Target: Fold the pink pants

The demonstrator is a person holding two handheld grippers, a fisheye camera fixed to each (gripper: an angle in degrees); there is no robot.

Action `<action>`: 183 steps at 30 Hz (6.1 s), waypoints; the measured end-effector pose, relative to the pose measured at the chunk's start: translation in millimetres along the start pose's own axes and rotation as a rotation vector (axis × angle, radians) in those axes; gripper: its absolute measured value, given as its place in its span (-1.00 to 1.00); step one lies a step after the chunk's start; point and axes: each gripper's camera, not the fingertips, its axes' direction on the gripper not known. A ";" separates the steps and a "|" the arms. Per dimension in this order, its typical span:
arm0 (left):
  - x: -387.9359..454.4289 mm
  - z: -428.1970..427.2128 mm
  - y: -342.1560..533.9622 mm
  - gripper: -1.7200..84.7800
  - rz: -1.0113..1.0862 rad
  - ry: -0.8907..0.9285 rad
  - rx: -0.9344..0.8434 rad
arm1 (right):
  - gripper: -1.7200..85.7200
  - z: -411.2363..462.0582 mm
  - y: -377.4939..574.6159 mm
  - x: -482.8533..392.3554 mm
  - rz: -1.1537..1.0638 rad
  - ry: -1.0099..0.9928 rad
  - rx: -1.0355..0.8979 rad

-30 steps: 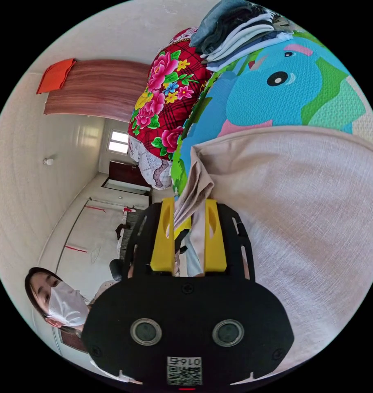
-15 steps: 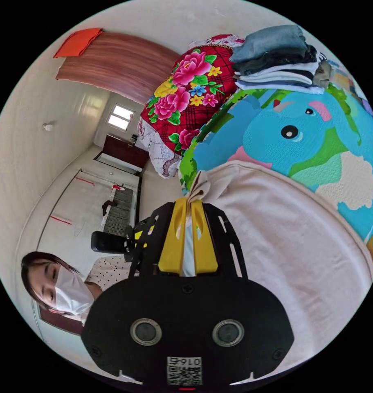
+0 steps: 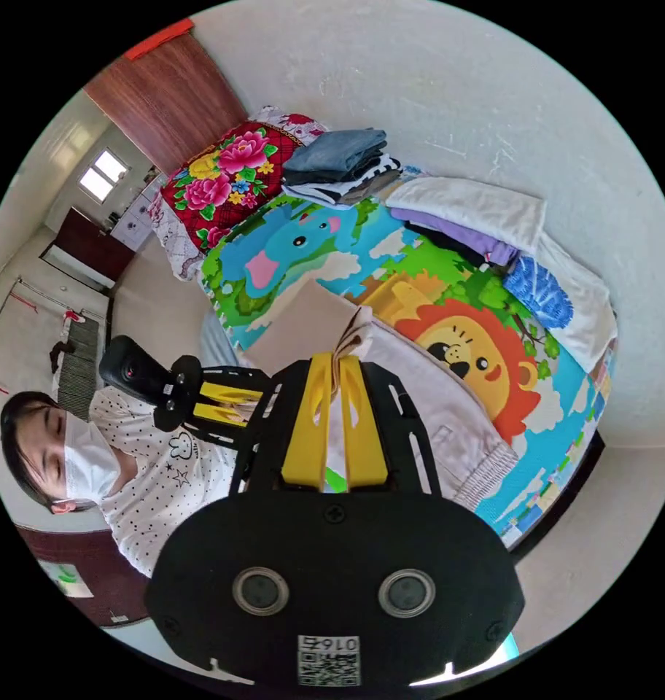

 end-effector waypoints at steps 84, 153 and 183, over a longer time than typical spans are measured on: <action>-151.7 -210.5 507.0 -0.75 -0.286 -0.243 -0.129 | -0.71 302.2 486.2 -324.5 0.188 0.133 0.898; -178.9 -163.5 705.6 -0.81 -0.395 -0.329 0.075 | -0.77 298.8 95.2 -620.0 -0.064 0.226 0.709; -141.0 -137.2 624.3 -0.96 -0.099 -0.390 -0.105 | -0.71 231.6 -243.5 -669.0 -0.139 0.298 0.358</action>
